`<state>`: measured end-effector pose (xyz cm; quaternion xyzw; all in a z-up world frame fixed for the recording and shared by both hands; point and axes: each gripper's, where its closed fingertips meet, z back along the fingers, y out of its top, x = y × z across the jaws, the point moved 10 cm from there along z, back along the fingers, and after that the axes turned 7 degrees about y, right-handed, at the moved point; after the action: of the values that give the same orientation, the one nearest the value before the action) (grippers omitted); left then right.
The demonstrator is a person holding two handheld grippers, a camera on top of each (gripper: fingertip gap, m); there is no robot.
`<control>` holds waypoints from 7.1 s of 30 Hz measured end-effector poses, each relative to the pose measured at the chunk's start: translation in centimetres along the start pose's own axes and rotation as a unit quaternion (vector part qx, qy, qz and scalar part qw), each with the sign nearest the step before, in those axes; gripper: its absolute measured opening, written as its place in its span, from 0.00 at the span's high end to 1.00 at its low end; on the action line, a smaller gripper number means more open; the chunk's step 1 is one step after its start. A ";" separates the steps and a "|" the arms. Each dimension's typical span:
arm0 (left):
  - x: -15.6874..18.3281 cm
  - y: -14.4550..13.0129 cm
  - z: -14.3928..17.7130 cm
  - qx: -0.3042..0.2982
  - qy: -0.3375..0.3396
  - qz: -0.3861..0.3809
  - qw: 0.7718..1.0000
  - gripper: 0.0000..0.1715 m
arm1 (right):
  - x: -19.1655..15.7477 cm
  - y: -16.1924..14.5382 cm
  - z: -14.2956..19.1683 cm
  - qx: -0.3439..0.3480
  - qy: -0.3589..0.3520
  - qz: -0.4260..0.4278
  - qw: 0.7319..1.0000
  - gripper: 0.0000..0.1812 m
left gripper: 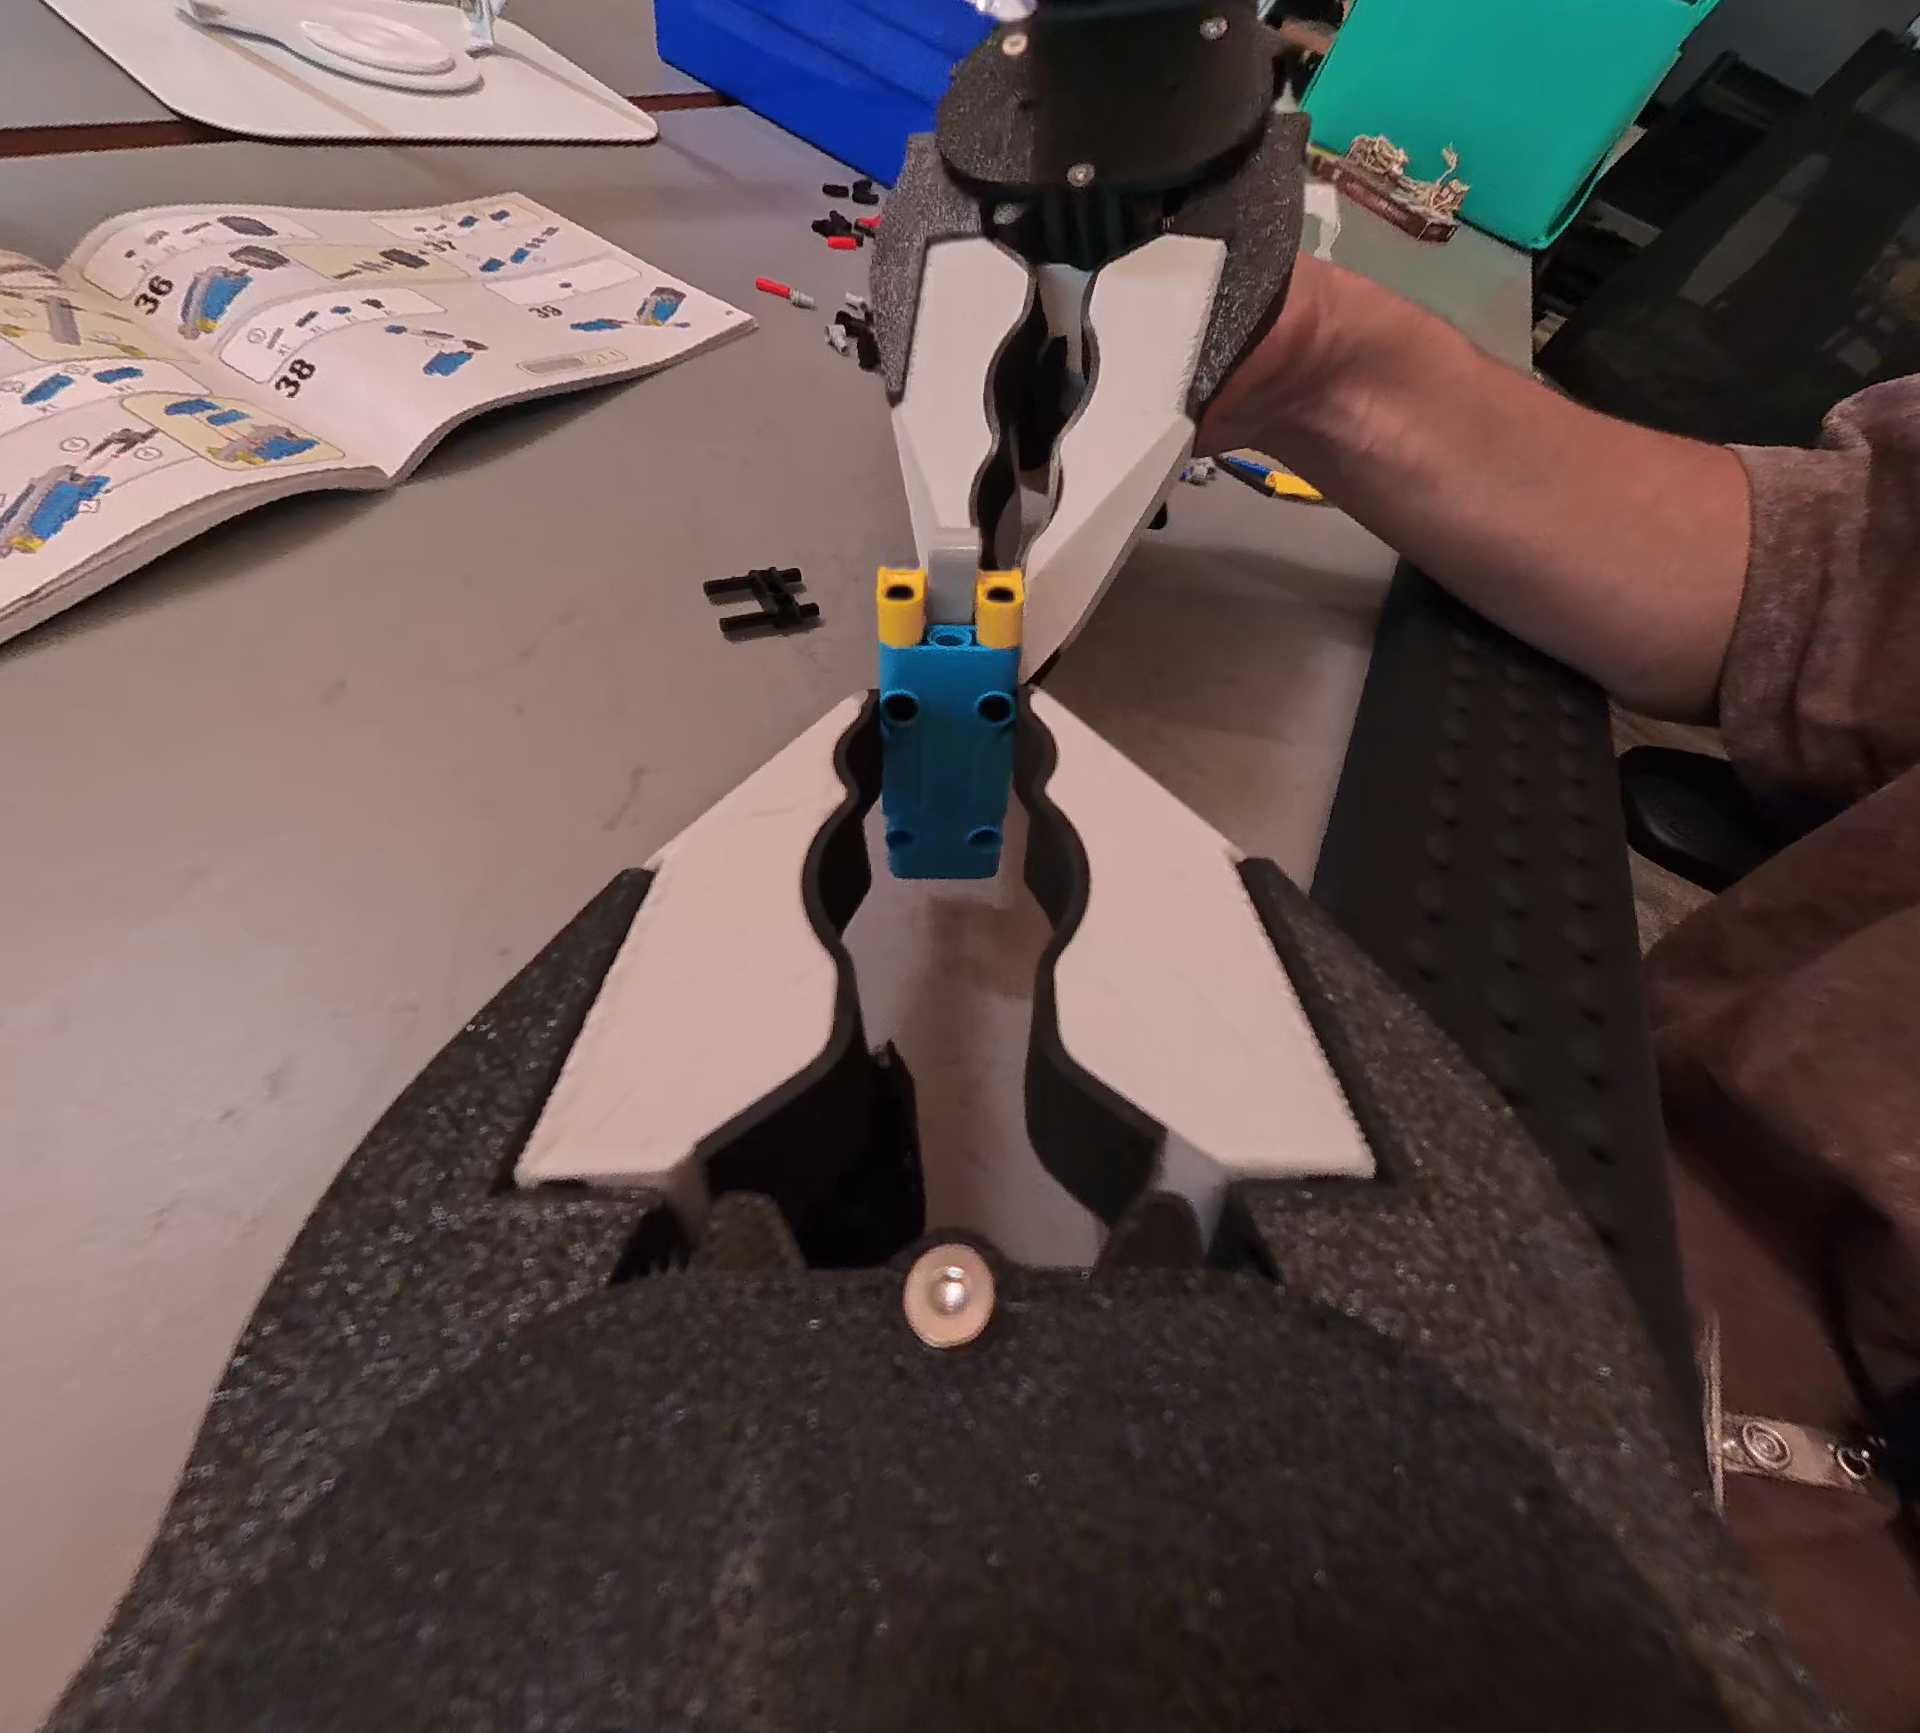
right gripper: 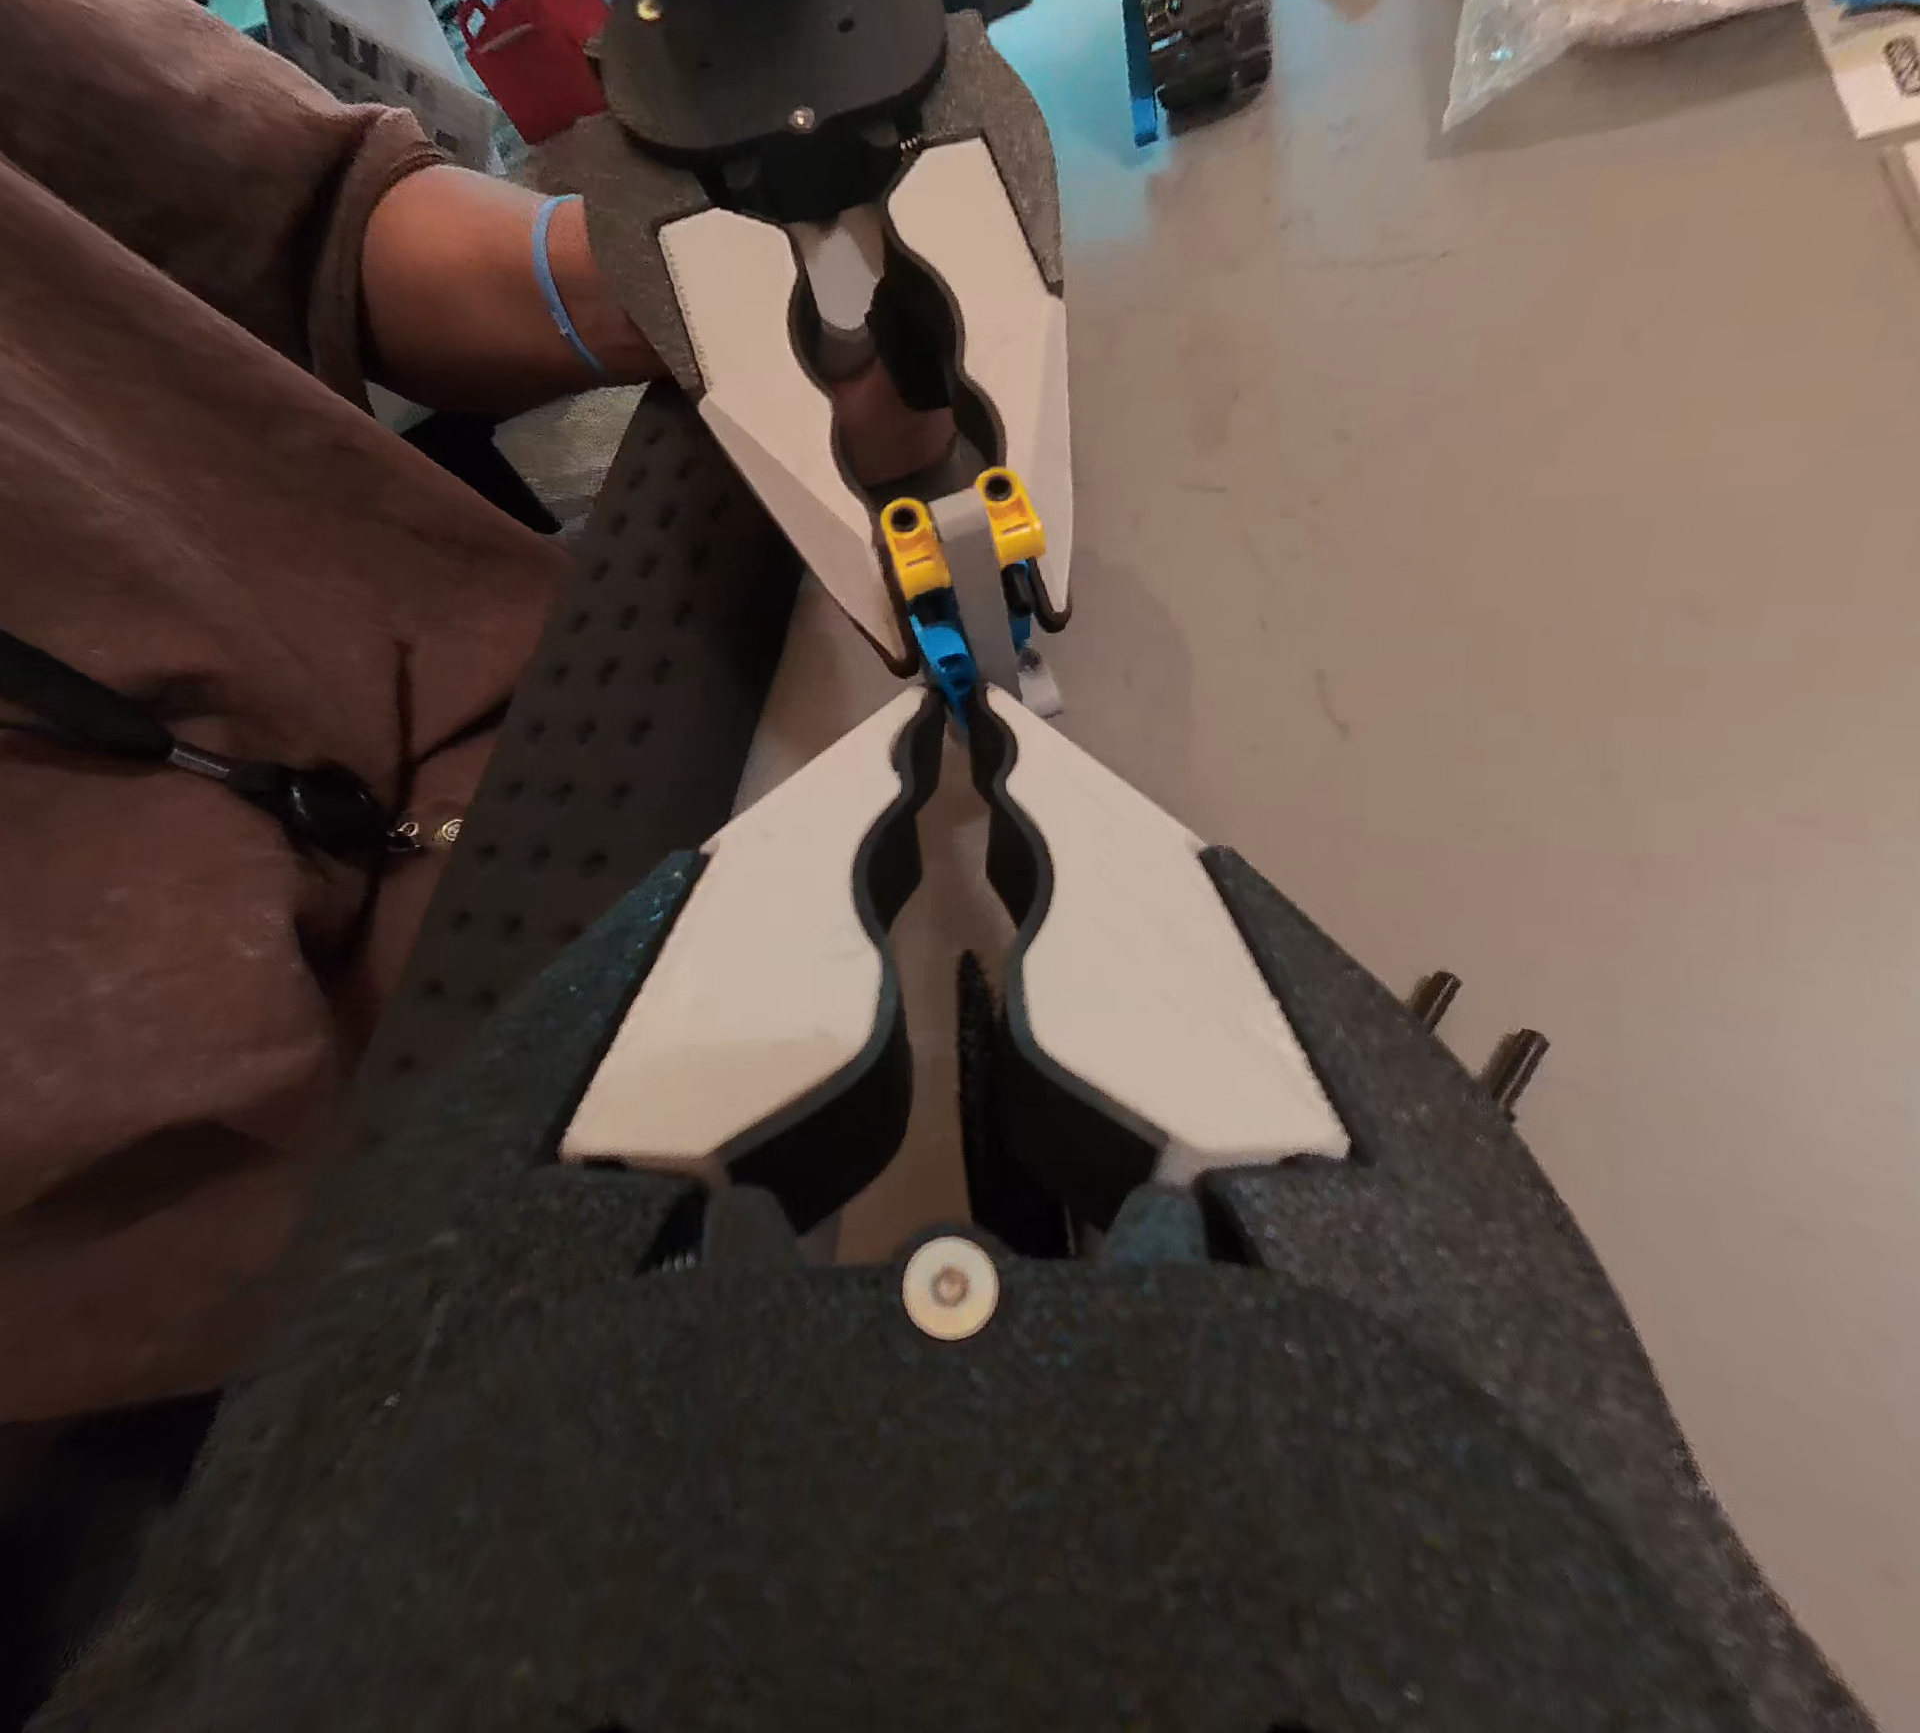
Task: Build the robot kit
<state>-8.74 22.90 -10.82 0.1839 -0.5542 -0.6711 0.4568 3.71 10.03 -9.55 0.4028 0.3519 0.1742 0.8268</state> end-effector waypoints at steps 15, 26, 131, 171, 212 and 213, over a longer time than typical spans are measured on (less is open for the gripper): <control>-0.7 0.0 -0.2 -0.012 0.010 0.025 1.000 0.86 | 0.3 -0.2 -0.5 0.000 -0.031 0.022 0.999 0.98; -0.5 -0.3 -0.6 -0.045 0.007 0.012 0.999 0.86 | 0.1 -0.4 0.1 -0.011 -0.029 0.031 0.999 0.98; -1.4 -0.3 1.3 -0.020 -0.040 0.034 0.998 0.87 | 0.1 0.5 -0.5 0.076 0.031 0.015 0.997 0.97; -1.7 0.2 1.2 0.048 -0.043 0.141 0.988 0.88 | 1.2 0.6 0.2 0.171 0.074 -0.059 0.981 0.97; -1.3 -0.4 -0.3 -0.043 0.083 0.018 0.995 0.86 | -1.0 -1.7 -1.0 -0.253 -0.210 0.142 0.934 0.91; -1.3 -0.4 -0.3 -0.044 0.083 0.019 0.995 0.86 | -1.1 -1.7 -1.1 -0.269 -0.208 0.150 0.928 0.92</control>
<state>-8.03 23.77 -11.58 0.2079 -0.4878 -0.6683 0.5218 2.16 8.98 -10.91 0.2404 0.0472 0.2970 0.9229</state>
